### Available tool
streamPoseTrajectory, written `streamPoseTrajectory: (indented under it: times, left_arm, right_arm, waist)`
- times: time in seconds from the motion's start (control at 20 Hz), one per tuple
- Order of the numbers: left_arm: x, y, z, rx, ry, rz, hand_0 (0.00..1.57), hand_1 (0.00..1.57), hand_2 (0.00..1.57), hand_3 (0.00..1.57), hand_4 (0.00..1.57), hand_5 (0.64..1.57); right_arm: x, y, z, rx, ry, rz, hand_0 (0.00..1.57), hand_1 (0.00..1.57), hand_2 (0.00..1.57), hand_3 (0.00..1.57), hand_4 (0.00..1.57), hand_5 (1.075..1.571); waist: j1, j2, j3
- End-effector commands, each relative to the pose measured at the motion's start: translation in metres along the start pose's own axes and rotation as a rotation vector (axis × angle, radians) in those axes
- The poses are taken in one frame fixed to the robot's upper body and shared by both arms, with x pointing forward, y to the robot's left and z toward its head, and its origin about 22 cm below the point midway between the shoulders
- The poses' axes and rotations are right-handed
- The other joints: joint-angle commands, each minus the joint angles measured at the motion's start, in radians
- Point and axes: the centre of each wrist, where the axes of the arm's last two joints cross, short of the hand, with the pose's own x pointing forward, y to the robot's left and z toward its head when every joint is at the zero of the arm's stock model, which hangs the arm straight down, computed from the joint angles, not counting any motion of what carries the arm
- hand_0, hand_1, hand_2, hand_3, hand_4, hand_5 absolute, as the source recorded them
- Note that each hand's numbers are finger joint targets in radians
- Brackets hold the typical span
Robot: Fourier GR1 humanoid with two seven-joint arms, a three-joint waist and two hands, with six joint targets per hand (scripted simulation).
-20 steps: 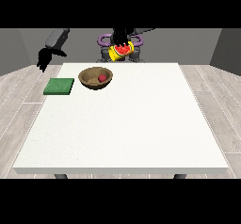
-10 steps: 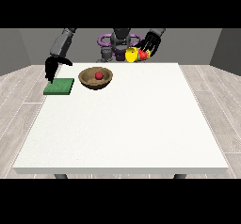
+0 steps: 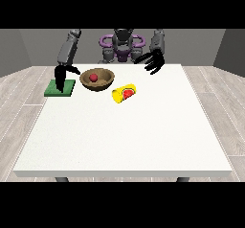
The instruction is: Pick the cup and pour the ball into the bowl, then pick the bowl and place it on the pad
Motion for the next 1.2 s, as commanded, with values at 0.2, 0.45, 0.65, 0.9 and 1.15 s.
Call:
streamPoseTrajectory:
  times: [0.2,0.45,0.65,0.9,1.15]
  left_arm:
    - [-0.056,0.017,0.023,0.029,0.097,0.135,0.00,0.00,0.00,0.00,0.00,1.523]
    - [-0.042,0.016,0.010,0.018,0.123,0.176,0.00,0.00,0.00,0.00,0.00,1.533]
    - [-0.059,0.021,0.024,0.034,0.100,0.149,0.00,0.00,0.00,0.00,0.00,1.549]
    - [-0.006,0.022,-0.008,-0.056,-0.023,0.174,0.00,0.00,0.00,0.00,0.00,1.556]
    - [-0.009,0.015,-0.002,-0.076,-0.015,0.169,0.00,0.00,0.00,0.00,0.00,1.558]
  right_arm:
    - [-0.045,0.054,0.021,0.075,0.100,0.014,0.00,0.00,0.00,0.00,0.02,1.540]
    - [-0.050,0.042,0.024,0.067,0.140,0.003,0.00,0.00,0.00,0.00,0.08,1.543]
    - [-0.058,0.035,0.034,0.075,0.141,-0.016,0.00,0.00,0.00,0.00,0.25,1.550]
    - [-0.058,0.025,0.030,-0.035,0.095,-0.058,0.00,0.00,0.00,0.00,0.14,1.530]
    - [-0.069,0.045,0.033,-0.050,0.104,-0.095,0.00,0.00,0.00,0.00,0.21,1.527]
  waist:
    - [-0.095,-0.067,0.0035]
    - [-0.082,-0.084,0.0041]
    - [-0.089,-0.062,0.0040]
    - [0.032,0.012,0.0054]
    - [0.059,-0.005,0.0046]
